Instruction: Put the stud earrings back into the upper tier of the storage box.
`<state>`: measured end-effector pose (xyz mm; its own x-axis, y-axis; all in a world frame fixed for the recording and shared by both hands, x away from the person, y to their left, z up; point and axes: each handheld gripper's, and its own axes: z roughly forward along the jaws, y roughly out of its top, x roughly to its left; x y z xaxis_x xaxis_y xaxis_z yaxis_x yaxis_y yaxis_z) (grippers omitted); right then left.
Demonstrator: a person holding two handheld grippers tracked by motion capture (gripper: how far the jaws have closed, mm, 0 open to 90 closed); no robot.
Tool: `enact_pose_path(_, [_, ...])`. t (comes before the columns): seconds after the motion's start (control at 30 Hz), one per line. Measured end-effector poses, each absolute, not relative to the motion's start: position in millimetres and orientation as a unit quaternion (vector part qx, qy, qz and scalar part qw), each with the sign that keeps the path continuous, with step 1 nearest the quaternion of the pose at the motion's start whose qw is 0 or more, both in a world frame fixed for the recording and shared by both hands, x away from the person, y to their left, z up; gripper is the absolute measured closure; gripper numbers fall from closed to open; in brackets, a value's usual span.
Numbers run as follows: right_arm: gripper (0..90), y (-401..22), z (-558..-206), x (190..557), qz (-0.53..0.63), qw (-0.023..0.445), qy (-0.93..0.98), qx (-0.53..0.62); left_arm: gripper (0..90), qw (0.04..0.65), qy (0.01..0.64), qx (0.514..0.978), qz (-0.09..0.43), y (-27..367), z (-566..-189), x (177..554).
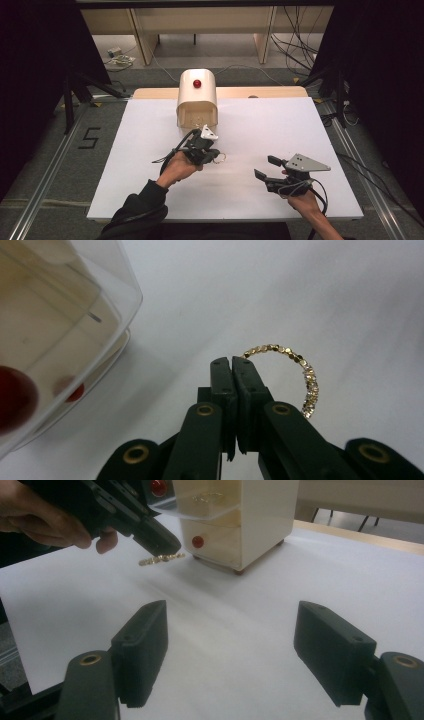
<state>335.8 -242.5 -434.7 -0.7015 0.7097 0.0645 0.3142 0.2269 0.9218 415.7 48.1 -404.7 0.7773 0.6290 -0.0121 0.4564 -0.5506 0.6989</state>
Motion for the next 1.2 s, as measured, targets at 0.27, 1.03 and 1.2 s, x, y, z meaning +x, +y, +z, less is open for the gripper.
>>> enact_pose_path(0.27, [30.5, -242.4, -434.7, 335.8, 0.523, 0.19, 0.76, 0.337, 88.4, 0.376, 0.304, 0.865, 0.131, 52.8, -387.7, 412.1])
enact_pose_path(1.03, [30.4, -242.0, -434.9, 335.8, 0.523, 0.189, 0.76, 0.337, 88.3, 0.419, 0.308, 0.839, 0.157, 74.9, -353.5, 410.4])
enact_pose_path(1.2, [30.4, -242.2, -435.0, 335.8, 0.521, 0.19, 0.761, 0.337, 88.4, 0.43, 0.313, 0.831, 0.163, 79.6, -347.7, 411.1])
